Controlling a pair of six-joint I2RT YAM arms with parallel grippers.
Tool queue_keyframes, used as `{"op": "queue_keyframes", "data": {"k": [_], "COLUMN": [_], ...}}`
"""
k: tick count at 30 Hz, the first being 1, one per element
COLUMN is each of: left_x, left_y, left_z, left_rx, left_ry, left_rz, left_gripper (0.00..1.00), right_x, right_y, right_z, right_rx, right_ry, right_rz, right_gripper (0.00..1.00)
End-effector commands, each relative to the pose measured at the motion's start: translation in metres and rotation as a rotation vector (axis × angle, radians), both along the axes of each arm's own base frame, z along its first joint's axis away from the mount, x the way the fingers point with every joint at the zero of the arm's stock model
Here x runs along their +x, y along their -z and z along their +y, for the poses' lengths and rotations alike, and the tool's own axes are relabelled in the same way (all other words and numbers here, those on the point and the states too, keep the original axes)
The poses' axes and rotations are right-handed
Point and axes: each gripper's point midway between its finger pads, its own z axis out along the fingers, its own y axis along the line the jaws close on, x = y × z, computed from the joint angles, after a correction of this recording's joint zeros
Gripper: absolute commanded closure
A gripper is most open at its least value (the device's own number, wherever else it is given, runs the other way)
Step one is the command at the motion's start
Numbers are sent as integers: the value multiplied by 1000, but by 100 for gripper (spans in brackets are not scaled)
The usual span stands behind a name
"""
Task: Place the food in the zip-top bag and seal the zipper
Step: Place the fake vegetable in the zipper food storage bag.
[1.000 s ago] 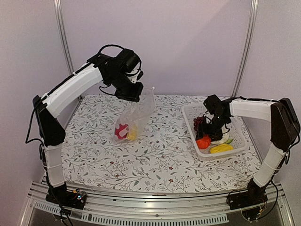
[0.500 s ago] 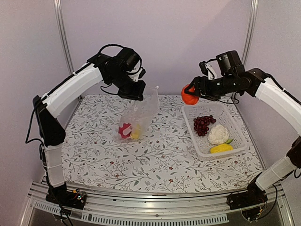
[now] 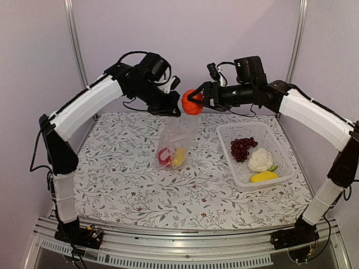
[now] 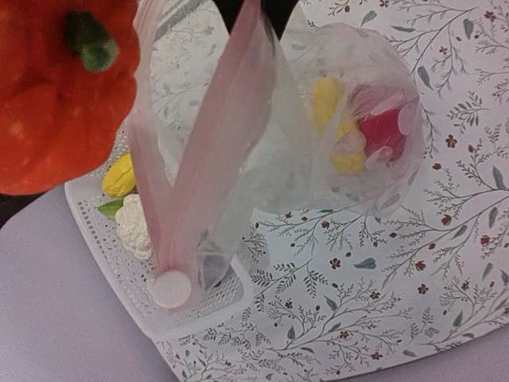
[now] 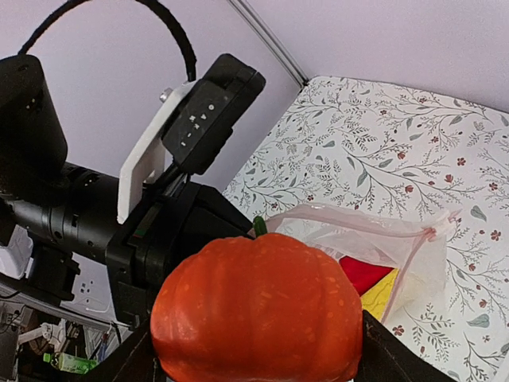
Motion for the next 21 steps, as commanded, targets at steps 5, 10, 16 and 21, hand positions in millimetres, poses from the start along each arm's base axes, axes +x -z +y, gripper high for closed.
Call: {"op": "queue_keyframes", "data": {"k": [5,10,16,21], "left_x": [-8,-3,0,0], "left_y": [-11,-6,-10,-5], "left_z": [-6,-1,3,8], "left_rx": [-60,-74,-84,-61], "left_ry": [30,13,3,-8], "left_rz": [11,34,25,22], "left_gripper": [100,100,100,100], "right_x": [22,19,15,23], "right_y": [24,19,15,18], "right_z": [18,7,-2,-36], "right_rx": [-31,-54,-74,-183], "right_ry": [26,57,84,261], "right_rz": [2,-12,-5,42], "right_gripper": [21,11,7,11]}}
